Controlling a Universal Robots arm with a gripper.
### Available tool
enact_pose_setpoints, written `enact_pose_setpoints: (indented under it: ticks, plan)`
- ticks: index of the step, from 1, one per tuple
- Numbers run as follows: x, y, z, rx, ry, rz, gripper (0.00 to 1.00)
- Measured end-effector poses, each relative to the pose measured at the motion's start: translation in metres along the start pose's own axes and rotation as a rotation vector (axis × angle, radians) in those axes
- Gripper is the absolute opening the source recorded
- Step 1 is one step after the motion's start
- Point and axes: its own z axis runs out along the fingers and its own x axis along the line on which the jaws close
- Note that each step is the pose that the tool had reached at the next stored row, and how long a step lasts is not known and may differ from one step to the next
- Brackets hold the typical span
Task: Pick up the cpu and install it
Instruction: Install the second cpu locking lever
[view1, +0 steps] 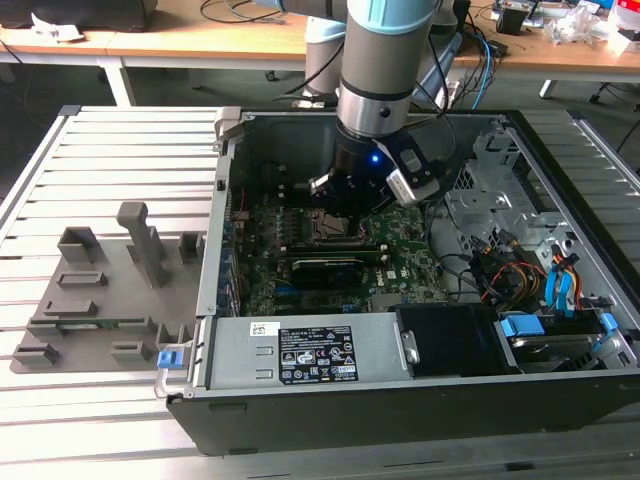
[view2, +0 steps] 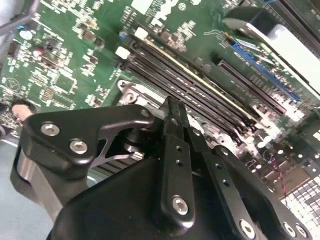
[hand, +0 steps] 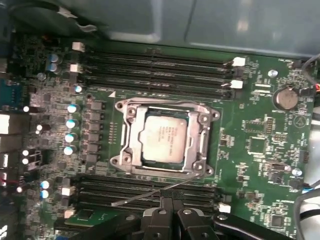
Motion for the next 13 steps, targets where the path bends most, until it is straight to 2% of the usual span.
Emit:
enact_pose_setpoints:
  ticks: [1, 2, 7, 9, 13]
  plan:
    - [0.0026, 0.0001, 0.0001, -0.0018, -0.0002, 0.0, 0.11]
    - [0.0087, 0.0007, 0.0009, -0.0068, -0.0009, 0.0, 0.11]
    - [0.0218, 0.0021, 0.0061, -0.0075, -0.0008, 0.0, 0.11]
    - [0.0311, 0.0031, 0.0114, -0.0075, -0.0008, 0.0, 0.11]
    - [0.0405, 0.0042, 0.0171, -0.0091, -0.0009, 0.0, 0.11]
